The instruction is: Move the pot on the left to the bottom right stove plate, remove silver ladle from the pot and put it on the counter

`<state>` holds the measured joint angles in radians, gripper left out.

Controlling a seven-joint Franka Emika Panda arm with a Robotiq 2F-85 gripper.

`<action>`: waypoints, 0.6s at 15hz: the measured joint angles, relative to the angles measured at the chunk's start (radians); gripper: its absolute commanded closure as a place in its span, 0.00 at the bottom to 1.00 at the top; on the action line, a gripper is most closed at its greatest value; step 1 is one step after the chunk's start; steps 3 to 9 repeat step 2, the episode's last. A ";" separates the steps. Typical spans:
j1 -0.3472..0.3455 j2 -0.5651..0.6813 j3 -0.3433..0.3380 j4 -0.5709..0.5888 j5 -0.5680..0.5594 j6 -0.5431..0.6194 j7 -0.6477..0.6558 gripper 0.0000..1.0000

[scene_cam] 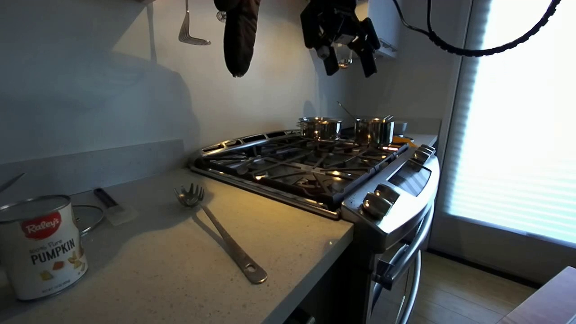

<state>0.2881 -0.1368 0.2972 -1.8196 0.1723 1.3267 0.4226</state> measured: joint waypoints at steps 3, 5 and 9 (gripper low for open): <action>0.000 -0.013 0.000 0.000 -0.019 0.000 0.001 0.00; 0.000 -0.013 0.000 0.000 -0.019 0.000 0.001 0.00; 0.000 -0.013 0.000 0.000 -0.019 0.000 0.001 0.00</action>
